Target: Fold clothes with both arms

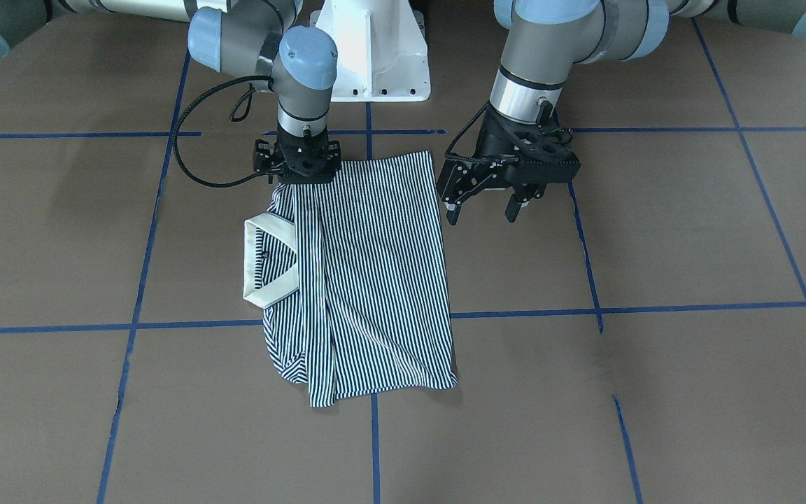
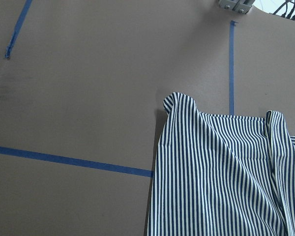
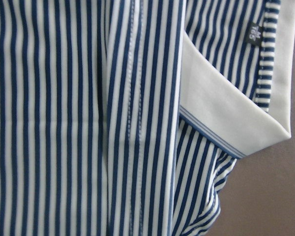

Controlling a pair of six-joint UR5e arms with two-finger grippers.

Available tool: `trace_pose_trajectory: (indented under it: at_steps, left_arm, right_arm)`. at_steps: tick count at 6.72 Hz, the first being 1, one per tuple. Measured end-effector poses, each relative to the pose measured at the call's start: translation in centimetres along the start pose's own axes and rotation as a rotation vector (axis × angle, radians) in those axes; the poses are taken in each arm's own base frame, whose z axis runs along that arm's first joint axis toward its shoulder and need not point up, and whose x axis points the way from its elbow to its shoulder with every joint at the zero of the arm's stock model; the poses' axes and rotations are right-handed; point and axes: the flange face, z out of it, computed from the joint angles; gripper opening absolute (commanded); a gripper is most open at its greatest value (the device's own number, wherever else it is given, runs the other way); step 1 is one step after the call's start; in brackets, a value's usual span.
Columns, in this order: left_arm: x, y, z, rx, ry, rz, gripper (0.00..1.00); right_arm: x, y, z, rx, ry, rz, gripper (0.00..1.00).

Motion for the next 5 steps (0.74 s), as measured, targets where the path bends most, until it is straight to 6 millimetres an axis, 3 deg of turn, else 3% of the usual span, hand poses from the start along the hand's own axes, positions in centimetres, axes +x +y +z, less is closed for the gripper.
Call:
trace_pose_trajectory:
  at_steps: [3,5]
  left_arm:
    - [0.2,0.3,-0.5,-0.010,0.014,0.000,1.00]
    - [0.4,0.9,-0.3,-0.021,0.018,0.000,1.00]
  right_arm:
    - [1.1,0.1,0.7,-0.035,0.061,-0.038,1.00]
    - [4.9,-0.6,1.3,-0.044,0.105,-0.058,1.00]
